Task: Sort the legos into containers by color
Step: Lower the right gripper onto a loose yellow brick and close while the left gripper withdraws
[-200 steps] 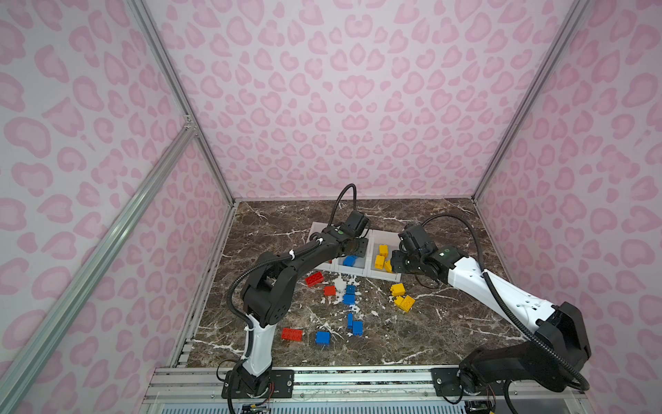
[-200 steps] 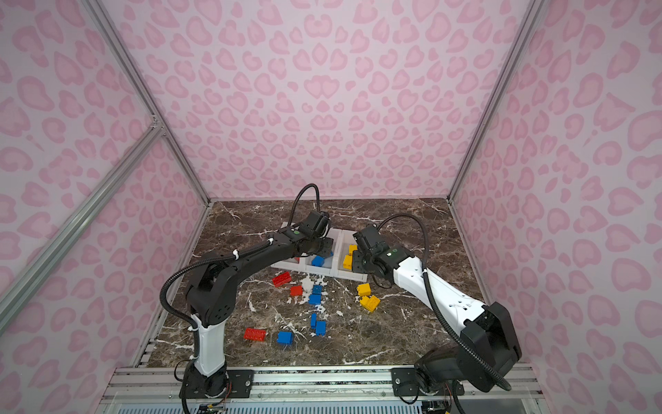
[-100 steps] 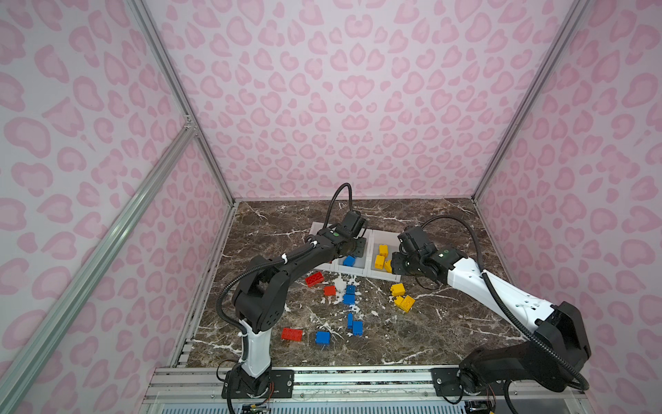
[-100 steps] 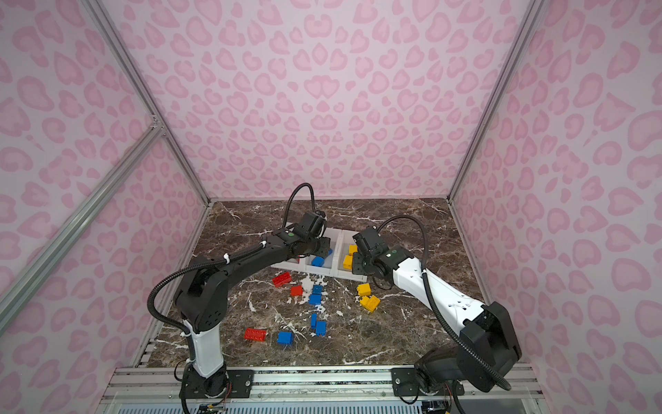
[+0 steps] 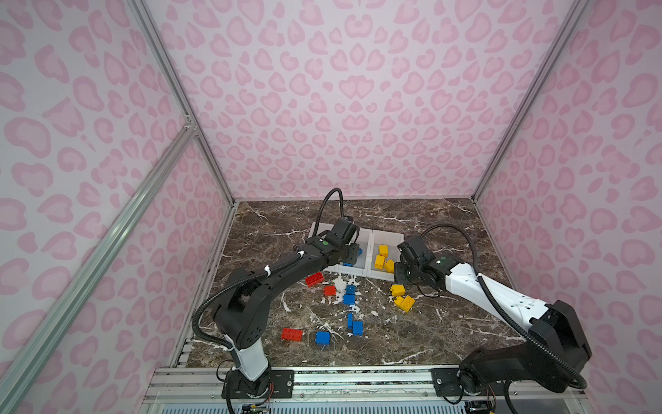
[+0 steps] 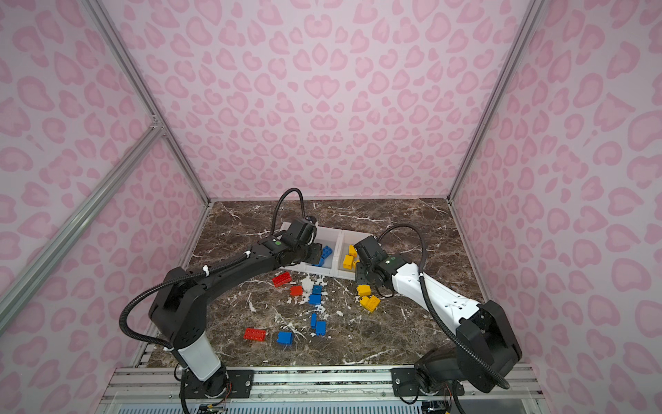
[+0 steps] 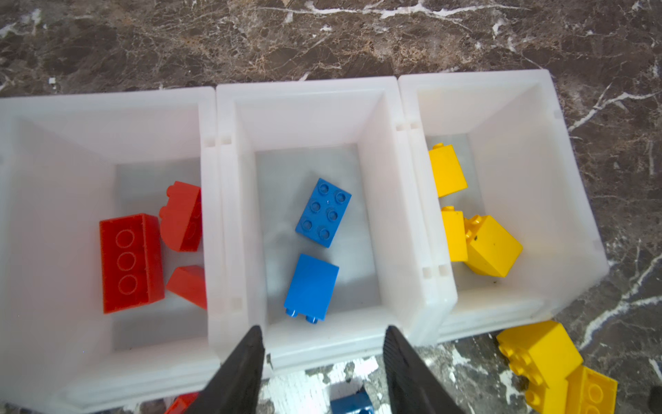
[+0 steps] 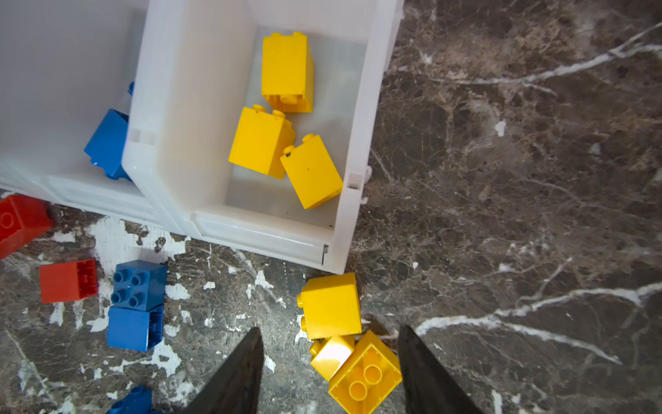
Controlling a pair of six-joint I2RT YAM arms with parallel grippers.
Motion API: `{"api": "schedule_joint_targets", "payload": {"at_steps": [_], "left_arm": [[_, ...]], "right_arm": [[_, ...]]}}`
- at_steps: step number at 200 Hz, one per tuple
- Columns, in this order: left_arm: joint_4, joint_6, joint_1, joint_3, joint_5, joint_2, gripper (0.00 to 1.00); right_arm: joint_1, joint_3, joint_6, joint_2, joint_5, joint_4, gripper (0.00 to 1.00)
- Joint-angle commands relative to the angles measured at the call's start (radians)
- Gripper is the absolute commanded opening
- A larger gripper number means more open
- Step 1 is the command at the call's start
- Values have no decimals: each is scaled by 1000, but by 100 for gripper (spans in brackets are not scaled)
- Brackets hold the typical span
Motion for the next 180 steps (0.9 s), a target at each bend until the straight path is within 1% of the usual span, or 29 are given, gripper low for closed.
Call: {"api": "schedule_joint_targets", "payload": {"at_steps": [1,40,87,126,151,180], "left_arm": [[27,-26,1,-64,-4,-69,56],[64,-111,-5,-248,18,-223,56],[65,-202,-15,-413,-7,-373,56],[45,-233,-26,-459,-35,-443,56],[34,-245,-33,-472,-43,-461,56],[32,-252,-45,-474,-49,-471,56]], "right_arm": [[1,-31,-35,10,-15,45,61],[2,-69,-47,37,-30,85,61],[4,-86,-54,87,-32,109,60],[6,-85,-61,130,-35,132,58],[5,-88,-62,155,-30,144,56],[7,-88,-57,179,-24,152,52]]}}
